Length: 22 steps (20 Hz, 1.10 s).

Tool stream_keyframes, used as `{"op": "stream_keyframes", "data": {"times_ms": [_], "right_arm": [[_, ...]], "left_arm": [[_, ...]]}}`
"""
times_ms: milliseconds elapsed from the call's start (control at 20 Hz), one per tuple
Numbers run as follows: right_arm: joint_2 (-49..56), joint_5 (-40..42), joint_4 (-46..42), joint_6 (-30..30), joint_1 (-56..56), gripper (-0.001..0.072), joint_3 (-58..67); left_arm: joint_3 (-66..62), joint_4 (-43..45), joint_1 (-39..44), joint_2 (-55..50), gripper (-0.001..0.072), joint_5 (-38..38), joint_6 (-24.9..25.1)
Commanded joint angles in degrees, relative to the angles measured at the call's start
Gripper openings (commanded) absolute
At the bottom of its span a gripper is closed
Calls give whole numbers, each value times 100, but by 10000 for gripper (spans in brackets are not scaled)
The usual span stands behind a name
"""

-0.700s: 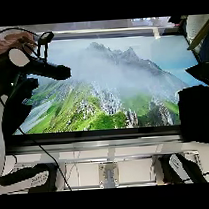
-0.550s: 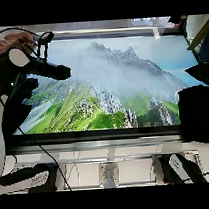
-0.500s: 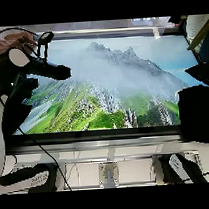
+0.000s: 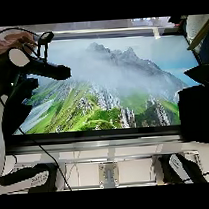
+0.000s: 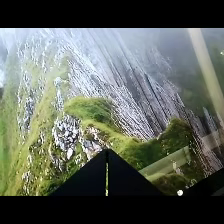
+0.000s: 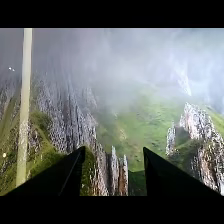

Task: Fold the clothes and pants, and hang the long-sleeved shirts on hangers.

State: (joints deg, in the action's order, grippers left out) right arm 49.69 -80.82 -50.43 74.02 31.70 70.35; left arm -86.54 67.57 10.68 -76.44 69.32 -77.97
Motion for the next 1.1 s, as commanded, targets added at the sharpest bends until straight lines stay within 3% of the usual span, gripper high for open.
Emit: {"op": "stream_keyframes", "data": {"times_ms": [0, 50, 100, 150, 200, 250, 300, 400, 600, 900, 1050], "right_arm": [[-2, -83, 0, 9, -7, 403, 2], [-2, -79, 0, 9, -7, 403, 2], [-2, -79, -13, 9, -7, 403, 2], [-2, -83, -42, 9, -7, 403, 2], [-2, -105, -79, 11, -7, 403, 2], [-2, -109, -109, 9, -7, 403, 2], [-2, -101, -144, 9, -7, 402, 2], [0, -68, -221, 7, -7, 403, 2], [0, -61, -372, 2, -7, 403, 2], [0, -59, -831, 4, -7, 402, 0], [0, -66, -828, 9, -7, 403, 0]], "left_arm": [[-2, 61, -4, -57, 24, -249, 4], [-7, 520, -28, -122, 158, -457, 4], [-9, 1408, -83, -164, 392, -562, -48], [-9, 2704, -221, -173, 465, -538, -597], [-9, 3904, -468, -166, 586, -391, -1305], [-9, 4583, -796, -157, 675, -144, -1829], [-9, 4747, -1207, -146, 673, 219, -2085], [57, 4253, -2159, -151, 673, 1128, -2098], [654, 3292, -3543, -146, 676, 1727, -1591], [715, 4083, -3930, 278, 678, 1803, -1412], [737, 4028, -4100, 313, 677, 2006, -1390]]}}
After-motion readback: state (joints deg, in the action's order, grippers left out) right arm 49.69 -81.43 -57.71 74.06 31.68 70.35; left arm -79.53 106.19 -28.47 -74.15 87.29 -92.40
